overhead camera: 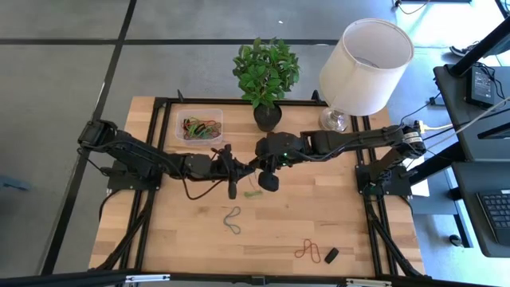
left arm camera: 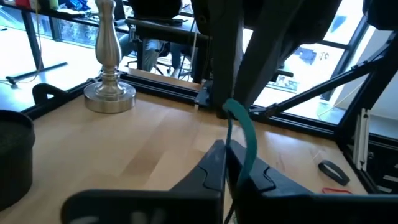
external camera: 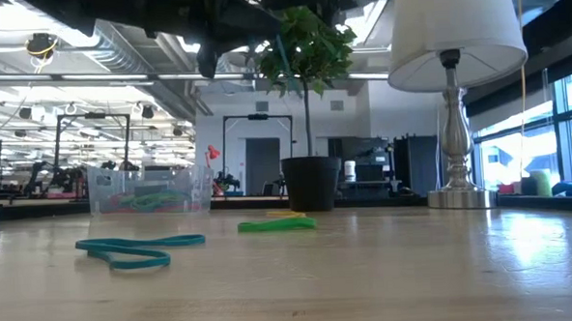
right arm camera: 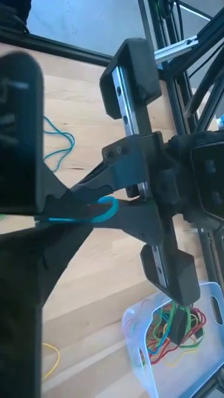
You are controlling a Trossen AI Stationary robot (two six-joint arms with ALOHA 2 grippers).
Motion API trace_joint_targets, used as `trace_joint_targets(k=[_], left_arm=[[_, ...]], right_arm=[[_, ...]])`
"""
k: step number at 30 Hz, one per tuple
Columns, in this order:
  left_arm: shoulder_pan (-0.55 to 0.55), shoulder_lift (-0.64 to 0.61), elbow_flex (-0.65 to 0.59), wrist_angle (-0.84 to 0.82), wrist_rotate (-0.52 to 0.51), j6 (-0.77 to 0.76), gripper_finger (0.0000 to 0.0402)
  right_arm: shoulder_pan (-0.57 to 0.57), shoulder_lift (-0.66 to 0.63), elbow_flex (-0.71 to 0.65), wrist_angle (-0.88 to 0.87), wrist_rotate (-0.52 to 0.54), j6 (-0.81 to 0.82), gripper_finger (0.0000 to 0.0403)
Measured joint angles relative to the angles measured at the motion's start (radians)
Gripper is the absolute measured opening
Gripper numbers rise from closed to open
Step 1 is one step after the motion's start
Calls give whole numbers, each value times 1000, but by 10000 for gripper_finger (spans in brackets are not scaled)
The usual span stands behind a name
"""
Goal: Pick and place rubber bands into bin
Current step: Put the blue rubber band into the transparent bin
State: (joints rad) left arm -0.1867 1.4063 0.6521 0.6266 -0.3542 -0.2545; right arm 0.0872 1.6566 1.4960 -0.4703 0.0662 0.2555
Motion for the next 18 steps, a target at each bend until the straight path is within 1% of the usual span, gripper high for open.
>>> trace_joint_targets(k=[3, 7, 10, 12, 14, 18], left_arm=[[0, 0, 0, 0, 0, -10, 3], [1, -2, 0, -2, -3, -12, 3], [9, -27, 0, -41, -7, -13, 3], [23, -63, 0, -123, -8, -13, 3], [44, -115, 0, -245, -8, -22, 3], [122, -245, 0, -476, -14, -69, 3]], right_arm=[[-2, 0, 0, -6, 0, 7, 43], [-17, 0, 0, -24, 0, 29, 85], [-32, 0, 0, -58, 0, 55, 115], [-38, 0, 0, -92, 0, 58, 131], [-40, 0, 0, -134, 1, 65, 144], [-39, 0, 0, -191, 0, 106, 161]])
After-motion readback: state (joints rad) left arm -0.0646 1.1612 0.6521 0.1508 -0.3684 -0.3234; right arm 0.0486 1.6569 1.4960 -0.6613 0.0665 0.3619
